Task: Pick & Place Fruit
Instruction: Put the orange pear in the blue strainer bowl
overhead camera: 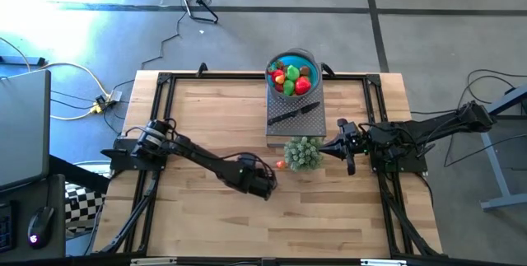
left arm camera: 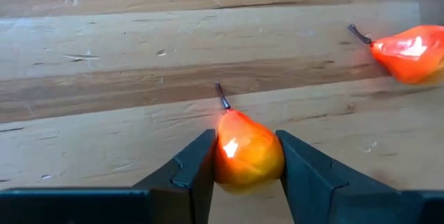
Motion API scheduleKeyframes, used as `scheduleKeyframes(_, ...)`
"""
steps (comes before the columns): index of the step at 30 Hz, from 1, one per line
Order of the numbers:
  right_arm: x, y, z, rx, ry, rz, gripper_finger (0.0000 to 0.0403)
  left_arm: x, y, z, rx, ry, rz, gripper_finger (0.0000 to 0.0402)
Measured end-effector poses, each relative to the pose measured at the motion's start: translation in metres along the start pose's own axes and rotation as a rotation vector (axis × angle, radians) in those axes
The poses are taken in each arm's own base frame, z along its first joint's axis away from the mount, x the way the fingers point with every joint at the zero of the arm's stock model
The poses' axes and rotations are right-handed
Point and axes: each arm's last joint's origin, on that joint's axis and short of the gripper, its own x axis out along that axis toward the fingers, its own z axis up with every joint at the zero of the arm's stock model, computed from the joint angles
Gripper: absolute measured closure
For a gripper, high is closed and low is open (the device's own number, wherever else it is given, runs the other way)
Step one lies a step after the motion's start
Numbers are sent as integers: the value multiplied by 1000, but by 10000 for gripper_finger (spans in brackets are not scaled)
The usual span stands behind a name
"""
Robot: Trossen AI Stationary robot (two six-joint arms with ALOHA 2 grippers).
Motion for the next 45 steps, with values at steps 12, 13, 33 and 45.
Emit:
scheduleKeyframes(12, 0, 1, 0, 0, 10, 22, 401, -37, -28, 12, 116, -8, 9, 266)
scheduleKeyframes(13, 0, 1, 0, -2, 9, 22, 401, -42, -30, 14, 129, -20, 14, 266)
scheduleKeyframes(33, 0, 1, -1, -76, 21, 52, 400, -136, -98, 146, 399, -333, -122, 265)
scheduleKeyframes(45, 0, 1, -1, -106, 20, 51, 400, -120, -111, 241, 439, -402, -259, 265)
